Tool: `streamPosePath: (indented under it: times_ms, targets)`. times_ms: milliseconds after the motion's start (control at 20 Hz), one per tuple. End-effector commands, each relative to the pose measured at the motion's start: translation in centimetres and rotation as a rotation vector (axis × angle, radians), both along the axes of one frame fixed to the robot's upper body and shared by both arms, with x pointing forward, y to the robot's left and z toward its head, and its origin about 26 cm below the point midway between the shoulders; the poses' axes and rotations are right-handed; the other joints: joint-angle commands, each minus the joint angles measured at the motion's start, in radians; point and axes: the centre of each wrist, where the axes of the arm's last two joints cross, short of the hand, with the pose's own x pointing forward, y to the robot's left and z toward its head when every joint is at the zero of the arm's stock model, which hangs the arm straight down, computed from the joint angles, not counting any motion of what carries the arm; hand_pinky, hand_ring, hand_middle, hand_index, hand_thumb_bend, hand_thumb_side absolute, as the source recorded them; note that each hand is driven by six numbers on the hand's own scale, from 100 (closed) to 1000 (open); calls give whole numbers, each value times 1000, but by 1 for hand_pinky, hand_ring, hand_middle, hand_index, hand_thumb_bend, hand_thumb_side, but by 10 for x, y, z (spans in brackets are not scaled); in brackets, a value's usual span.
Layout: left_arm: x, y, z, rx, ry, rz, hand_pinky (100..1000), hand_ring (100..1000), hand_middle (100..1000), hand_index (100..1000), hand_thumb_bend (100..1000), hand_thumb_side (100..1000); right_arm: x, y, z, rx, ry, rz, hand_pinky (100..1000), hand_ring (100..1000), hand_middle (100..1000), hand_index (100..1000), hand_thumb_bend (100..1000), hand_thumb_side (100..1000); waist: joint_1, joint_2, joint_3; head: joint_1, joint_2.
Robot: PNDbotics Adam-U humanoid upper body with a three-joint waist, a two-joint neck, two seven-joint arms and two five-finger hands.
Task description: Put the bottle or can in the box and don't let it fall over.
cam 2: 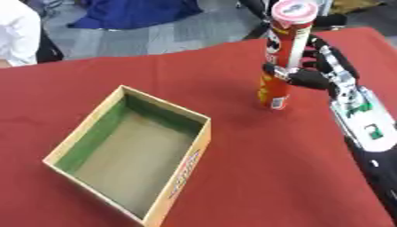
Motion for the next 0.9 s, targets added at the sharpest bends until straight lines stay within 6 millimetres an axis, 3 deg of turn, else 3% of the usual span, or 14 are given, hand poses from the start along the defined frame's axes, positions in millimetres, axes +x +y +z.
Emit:
streamPosePath:
  times_ms: [50,700,900]
  targets:
    - [1,1,10,24,-27,-7,787,802,766,842,521,820,2,0,12,6,-28,8,862,895,897,957,701,340,-1,-8,3,-2,-17]
    - [2,0,11,19,-31,-13,788,802,767,841,515,821,8,8,13,39,-29,43,914,929,869,919,720,314,0,-1,9,-1,-25]
    - [3,-1,12,18,-33,-15,788,803,767,839,513,822,10,9,13,47,-26,38,912,916,806,874,711,272,1,2,11,-2,-25]
